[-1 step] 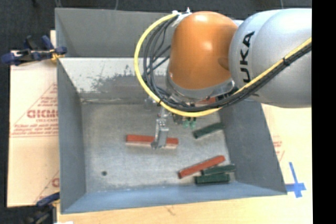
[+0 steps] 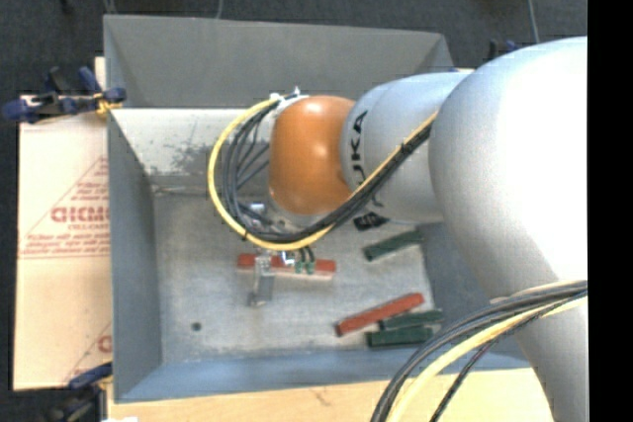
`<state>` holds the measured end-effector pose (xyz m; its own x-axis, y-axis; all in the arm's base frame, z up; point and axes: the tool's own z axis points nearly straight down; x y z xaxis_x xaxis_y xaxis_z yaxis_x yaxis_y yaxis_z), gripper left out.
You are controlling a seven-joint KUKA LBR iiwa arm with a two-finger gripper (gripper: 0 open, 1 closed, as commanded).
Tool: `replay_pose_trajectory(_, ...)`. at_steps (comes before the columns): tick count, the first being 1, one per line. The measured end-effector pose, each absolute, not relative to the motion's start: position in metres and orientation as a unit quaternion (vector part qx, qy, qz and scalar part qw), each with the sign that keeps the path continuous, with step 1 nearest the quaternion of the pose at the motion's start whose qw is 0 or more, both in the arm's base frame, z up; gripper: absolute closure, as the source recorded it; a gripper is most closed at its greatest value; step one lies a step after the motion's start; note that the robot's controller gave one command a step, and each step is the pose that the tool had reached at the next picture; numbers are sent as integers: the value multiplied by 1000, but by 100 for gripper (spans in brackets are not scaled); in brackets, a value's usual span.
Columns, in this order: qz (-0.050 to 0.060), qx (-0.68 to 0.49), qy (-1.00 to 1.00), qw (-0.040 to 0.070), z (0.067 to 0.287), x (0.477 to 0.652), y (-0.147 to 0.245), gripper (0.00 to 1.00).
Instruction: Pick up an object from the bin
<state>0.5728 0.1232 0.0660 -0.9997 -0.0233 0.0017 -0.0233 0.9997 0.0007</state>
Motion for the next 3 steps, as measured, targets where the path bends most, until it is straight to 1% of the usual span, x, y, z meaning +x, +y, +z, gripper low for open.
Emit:
replay_pose_trajectory(1,-1,10,-1000,-2,71,575,123,100)
replay_pose_trajectory(2,-2,11,-1000,-7,220,600,138,100)
replay_pose_trajectory(3,-1,11,-1000,-2,215,598,137,0)
